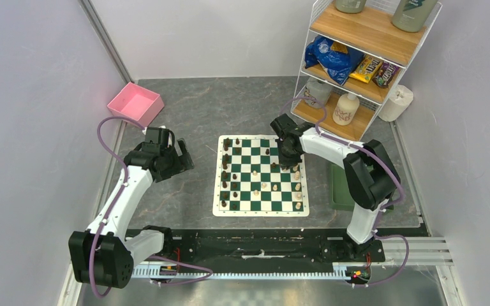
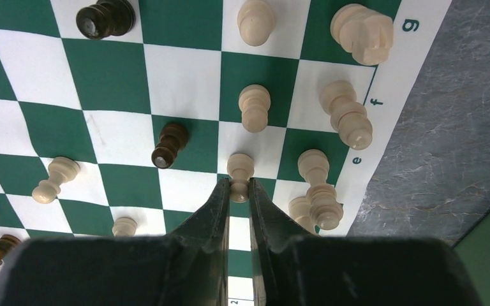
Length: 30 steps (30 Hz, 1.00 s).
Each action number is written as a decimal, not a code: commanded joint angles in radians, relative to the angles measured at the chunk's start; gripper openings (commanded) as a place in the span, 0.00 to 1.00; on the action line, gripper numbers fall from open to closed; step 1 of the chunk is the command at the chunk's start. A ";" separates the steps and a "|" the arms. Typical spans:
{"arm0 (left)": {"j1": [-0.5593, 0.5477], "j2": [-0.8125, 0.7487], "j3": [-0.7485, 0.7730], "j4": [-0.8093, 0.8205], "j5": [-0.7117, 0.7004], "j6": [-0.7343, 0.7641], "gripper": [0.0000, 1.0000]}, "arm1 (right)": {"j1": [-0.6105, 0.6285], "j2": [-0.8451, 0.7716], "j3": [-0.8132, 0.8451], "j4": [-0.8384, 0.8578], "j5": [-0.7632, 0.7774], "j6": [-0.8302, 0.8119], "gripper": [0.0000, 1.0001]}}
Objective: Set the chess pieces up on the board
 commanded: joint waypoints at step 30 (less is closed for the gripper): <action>0.004 0.001 0.038 0.002 0.005 0.018 0.97 | -0.004 0.002 -0.004 0.028 0.020 -0.012 0.26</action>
